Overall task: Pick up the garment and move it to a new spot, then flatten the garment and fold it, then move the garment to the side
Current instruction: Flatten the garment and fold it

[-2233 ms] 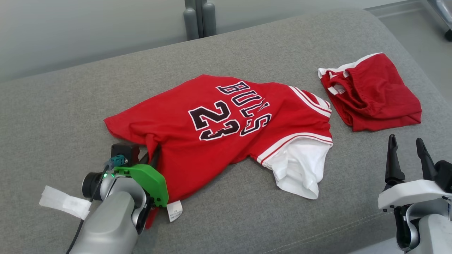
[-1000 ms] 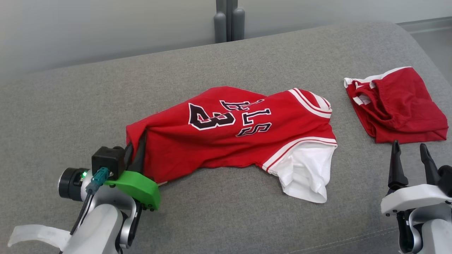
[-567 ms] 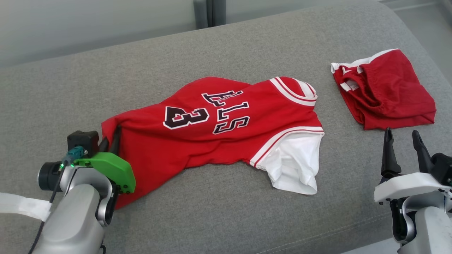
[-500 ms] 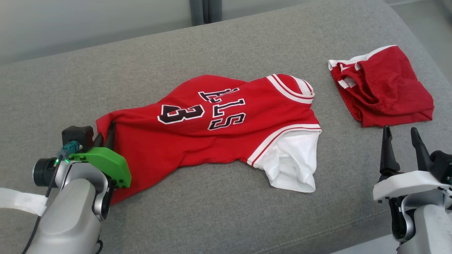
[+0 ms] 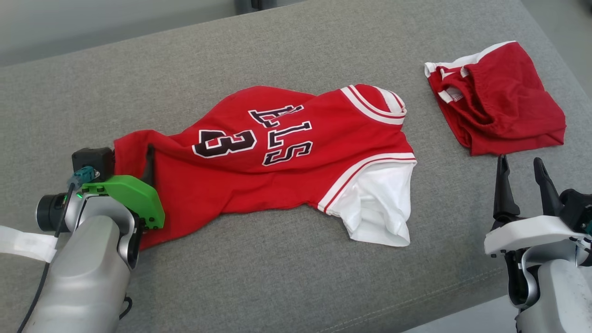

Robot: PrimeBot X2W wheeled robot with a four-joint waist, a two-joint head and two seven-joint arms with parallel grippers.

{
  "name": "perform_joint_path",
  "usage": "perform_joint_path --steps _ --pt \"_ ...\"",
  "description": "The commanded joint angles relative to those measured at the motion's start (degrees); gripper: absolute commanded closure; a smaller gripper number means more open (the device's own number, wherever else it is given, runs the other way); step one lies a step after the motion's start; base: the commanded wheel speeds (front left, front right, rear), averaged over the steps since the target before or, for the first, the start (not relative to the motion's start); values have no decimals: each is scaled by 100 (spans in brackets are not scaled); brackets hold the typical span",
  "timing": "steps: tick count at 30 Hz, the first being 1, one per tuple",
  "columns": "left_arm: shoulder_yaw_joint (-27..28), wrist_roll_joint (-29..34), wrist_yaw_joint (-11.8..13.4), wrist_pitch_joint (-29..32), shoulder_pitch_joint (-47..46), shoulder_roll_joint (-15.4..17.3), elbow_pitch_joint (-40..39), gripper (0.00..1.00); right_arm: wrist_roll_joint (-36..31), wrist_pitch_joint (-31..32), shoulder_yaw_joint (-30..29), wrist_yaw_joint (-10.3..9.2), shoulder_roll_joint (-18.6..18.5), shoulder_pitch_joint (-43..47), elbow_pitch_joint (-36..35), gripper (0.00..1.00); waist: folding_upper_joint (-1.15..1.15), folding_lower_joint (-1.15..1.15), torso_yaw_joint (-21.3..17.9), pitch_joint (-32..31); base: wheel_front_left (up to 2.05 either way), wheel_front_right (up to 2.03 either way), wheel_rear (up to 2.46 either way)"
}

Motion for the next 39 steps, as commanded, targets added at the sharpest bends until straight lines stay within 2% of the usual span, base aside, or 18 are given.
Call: perform_joint_path --steps 1,4,10,17,21,31,39 --pt "37 43 -41 -40 -85 7 46 0 -6 -42 -6 0 -21 -56 19 0 0 0 67 -30 0 0 0" --pt "185 44 -57 -56 -59 40 -110 0 -39 -63 -46 0 -21 -25 40 0 0 0 174 -105 0 0 0" --pt "757 67 -109 -44 604 83 -974 0 -71 -89 -98 0 -21 147 74 0 0 0 486 -468 0 0 0" --pt "1203 172 -179 -45 1636 -106 -1881 0 -93 -98 -12 0 -22 420 19 0 0 0 804 -940 0 0 0" --pt "1333 308 -135 -44 2214 -241 -2372 0 -87 -103 65 0 -21 609 -83 0 0 0 919 -1207 0 0 0" --pt "1563 626 20 -45 3463 -657 -3512 0 8 -49 475 0 -21 1115 -426 0 0 0 1000 -1531 0 0 0" --pt "1741 758 99 -45 3968 -823 -3966 0 153 -25 727 0 -22 1401 -500 0 0 0 985 -1592 0 0 0"
